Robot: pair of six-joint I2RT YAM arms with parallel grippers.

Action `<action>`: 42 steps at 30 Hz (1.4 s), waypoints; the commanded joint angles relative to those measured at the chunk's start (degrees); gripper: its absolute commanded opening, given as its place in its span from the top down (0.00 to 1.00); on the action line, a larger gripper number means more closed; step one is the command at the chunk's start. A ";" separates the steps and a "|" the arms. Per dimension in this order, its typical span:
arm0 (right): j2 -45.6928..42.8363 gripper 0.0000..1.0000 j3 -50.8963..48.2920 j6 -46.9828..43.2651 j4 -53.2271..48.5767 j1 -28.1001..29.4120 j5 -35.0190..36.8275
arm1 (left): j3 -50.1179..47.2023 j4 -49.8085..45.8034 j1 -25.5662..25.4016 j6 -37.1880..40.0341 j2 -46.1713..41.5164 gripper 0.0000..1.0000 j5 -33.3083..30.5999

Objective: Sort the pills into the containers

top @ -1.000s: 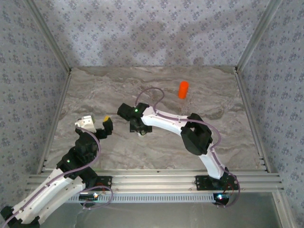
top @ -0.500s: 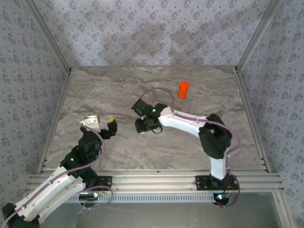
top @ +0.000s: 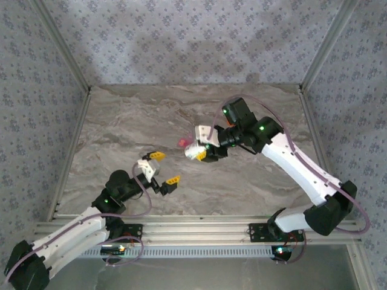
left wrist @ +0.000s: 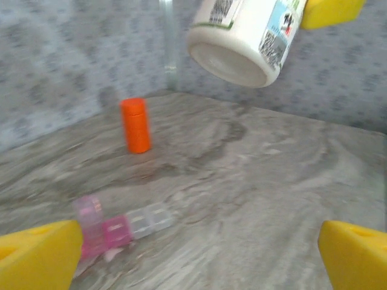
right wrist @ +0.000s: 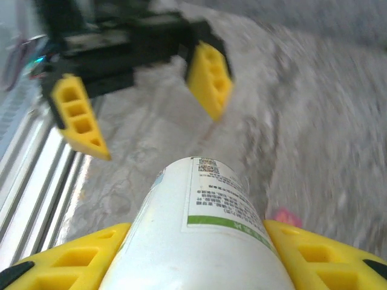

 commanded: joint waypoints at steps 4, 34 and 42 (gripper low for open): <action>0.35 0.65 2.52 -24.75 -9.60 1.55 -5.23 | 7.30 1.94 -2.68 10.26 5.72 0.01 12.68; 1.21 0.66 1.92 -25.07 -8.40 9.10 9.66 | 19.36 -4.91 -10.08 18.83 18.90 0.38 7.70; 1.62 0.66 1.79 -23.99 -7.50 9.43 9.20 | 19.73 -4.10 -10.36 19.06 19.06 0.43 8.60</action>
